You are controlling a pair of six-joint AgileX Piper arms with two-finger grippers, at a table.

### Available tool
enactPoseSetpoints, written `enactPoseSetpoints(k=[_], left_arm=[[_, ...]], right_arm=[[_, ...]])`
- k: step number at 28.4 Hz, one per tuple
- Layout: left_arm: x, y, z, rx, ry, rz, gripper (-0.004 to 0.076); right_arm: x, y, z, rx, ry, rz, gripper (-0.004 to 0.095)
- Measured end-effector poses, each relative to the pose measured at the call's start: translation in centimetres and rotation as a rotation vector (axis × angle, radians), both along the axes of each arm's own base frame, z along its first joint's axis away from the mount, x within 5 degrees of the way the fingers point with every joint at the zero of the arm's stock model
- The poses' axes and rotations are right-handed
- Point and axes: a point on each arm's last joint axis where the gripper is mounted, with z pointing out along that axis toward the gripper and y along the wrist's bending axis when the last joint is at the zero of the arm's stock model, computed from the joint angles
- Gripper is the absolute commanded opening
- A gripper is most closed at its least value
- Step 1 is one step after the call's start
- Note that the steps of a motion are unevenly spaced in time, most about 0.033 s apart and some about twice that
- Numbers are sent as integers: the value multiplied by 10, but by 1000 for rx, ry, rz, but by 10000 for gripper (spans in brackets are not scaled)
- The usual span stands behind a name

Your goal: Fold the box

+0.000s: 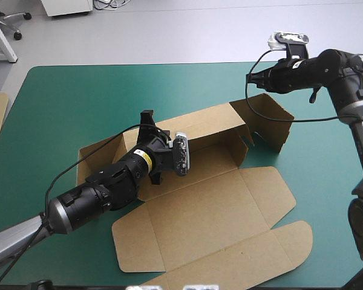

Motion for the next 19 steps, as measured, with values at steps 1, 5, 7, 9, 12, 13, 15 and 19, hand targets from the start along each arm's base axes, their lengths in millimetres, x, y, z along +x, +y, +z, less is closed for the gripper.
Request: enactPoseSetpoints(k=[1, 5, 7, 9, 12, 13, 15, 19], left_arm=[[0, 0, 0, 0, 0, 0, -14], [0, 0, 0, 0, 0, 0, -14], [0, 0, 0, 0, 0, 0, -14], [0, 0, 0, 0, 0, 0, -14], [0, 0, 0, 2, -3, 0, -14], [0, 0, 0, 1, -4, 0, -14], [0, 0, 0, 0, -5, 3, -14], [1, 0, 0, -6, -5, 8, -15]], right_arm=[[5, 1, -4, -1, 7, 0, -34], [29, 3, -25, -6, 48, 1, -34], [38, 4, -34, -8, 70, 5, -34], [45, 5, -43, -12, 100, 13, -34], [48, 7, -46, -10, 118, 22, -34], [48, 5, -46, -11, 124, 22, -34], [47, 1, -46, -7, 150, 23, -34], [43, -30, -48, 32, 235, 0, -33]])
